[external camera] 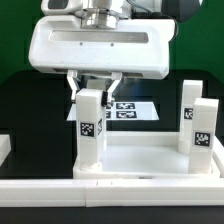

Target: Assemble desk

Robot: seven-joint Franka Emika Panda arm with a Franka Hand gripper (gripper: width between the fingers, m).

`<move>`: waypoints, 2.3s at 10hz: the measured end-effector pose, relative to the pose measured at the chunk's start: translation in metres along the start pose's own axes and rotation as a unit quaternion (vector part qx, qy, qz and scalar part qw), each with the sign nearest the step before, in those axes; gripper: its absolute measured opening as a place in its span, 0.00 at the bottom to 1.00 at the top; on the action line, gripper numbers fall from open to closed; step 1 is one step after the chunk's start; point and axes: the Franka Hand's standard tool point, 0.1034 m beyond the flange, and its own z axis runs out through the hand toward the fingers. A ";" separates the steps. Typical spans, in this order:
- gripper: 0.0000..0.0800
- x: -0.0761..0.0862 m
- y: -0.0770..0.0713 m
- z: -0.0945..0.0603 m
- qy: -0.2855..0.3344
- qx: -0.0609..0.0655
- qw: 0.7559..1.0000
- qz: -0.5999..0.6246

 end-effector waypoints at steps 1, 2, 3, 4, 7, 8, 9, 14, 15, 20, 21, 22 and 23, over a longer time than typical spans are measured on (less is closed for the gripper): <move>0.55 -0.001 0.000 0.001 -0.005 0.001 1.000 0.000; 0.71 -0.002 -0.002 0.002 -0.024 0.005 1.000 0.003; 0.71 0.003 -0.002 0.003 -0.045 0.011 0.999 0.011; 0.79 0.003 -0.006 0.006 -0.093 0.023 0.995 0.021; 0.81 0.007 -0.006 0.007 -0.208 0.042 0.977 0.037; 0.81 0.005 -0.007 0.007 -0.249 0.045 0.967 0.029; 0.81 0.010 -0.001 0.008 -0.257 0.044 0.965 0.026; 0.49 0.010 0.003 0.009 -0.258 0.027 0.962 0.089; 0.36 0.010 0.003 0.009 -0.259 0.020 0.959 0.116; 0.36 0.009 -0.004 0.010 -0.249 -0.059 0.859 0.443; 0.36 0.010 -0.004 0.011 -0.246 -0.063 0.815 0.520; 0.36 0.011 -0.002 0.012 -0.247 -0.062 0.804 0.537; 0.36 0.010 -0.003 0.012 -0.247 -0.060 0.810 0.529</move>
Offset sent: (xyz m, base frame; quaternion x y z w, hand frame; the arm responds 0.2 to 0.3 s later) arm 0.0212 -0.0019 0.0064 0.0212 -0.1338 0.0464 0.9897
